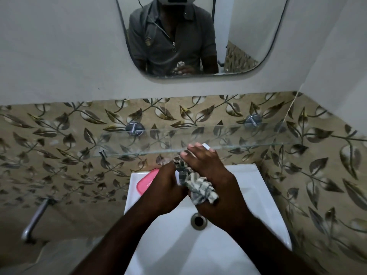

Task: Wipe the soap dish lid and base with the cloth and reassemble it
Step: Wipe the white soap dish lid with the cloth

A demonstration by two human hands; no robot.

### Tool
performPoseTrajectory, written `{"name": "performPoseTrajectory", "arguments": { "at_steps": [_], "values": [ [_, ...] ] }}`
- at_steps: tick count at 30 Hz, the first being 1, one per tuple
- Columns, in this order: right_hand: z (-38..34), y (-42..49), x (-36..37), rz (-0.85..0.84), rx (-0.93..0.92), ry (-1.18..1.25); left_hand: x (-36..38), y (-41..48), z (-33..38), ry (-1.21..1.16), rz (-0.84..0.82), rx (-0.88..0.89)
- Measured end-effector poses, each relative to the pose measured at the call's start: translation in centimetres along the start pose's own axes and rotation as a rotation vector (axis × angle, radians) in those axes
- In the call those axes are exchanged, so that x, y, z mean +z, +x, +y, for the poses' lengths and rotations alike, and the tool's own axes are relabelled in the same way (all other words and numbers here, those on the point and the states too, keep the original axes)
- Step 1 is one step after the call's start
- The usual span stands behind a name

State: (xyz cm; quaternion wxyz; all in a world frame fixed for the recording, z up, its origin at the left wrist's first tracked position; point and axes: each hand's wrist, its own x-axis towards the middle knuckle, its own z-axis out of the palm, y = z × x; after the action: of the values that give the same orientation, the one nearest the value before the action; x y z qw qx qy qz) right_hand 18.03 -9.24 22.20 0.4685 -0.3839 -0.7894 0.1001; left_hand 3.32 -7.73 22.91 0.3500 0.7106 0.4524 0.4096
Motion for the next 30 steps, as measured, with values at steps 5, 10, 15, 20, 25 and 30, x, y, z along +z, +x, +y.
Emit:
{"name": "performPoseTrajectory", "arguments": {
  "at_steps": [5,10,15,20,25,30],
  "values": [
    [2.6,-0.2,-0.2,0.147,0.368,0.259,0.4,-0.2,0.1,0.027,-0.062,-0.008],
    [-0.5,-0.8,0.4,-0.016,-0.015,-0.006,0.5,-0.1,0.1,-0.016,-0.027,-0.011],
    [2.5,-0.9,0.7,0.124,0.242,0.131,0.2,0.1,-0.7,0.050,-0.053,-0.032],
    [0.4,-1.1,1.0,0.137,0.203,0.103,0.6,-0.3,0.2,0.008,-0.022,0.020],
    [2.1,-0.2,0.0,0.107,0.069,-0.108,0.4,-0.9,0.3,-0.015,0.017,-0.017],
    [3.8,-0.4,-1.2,0.175,0.726,0.974,1.1,-2.3,0.0,-0.213,0.011,-0.147]
  ]
}}
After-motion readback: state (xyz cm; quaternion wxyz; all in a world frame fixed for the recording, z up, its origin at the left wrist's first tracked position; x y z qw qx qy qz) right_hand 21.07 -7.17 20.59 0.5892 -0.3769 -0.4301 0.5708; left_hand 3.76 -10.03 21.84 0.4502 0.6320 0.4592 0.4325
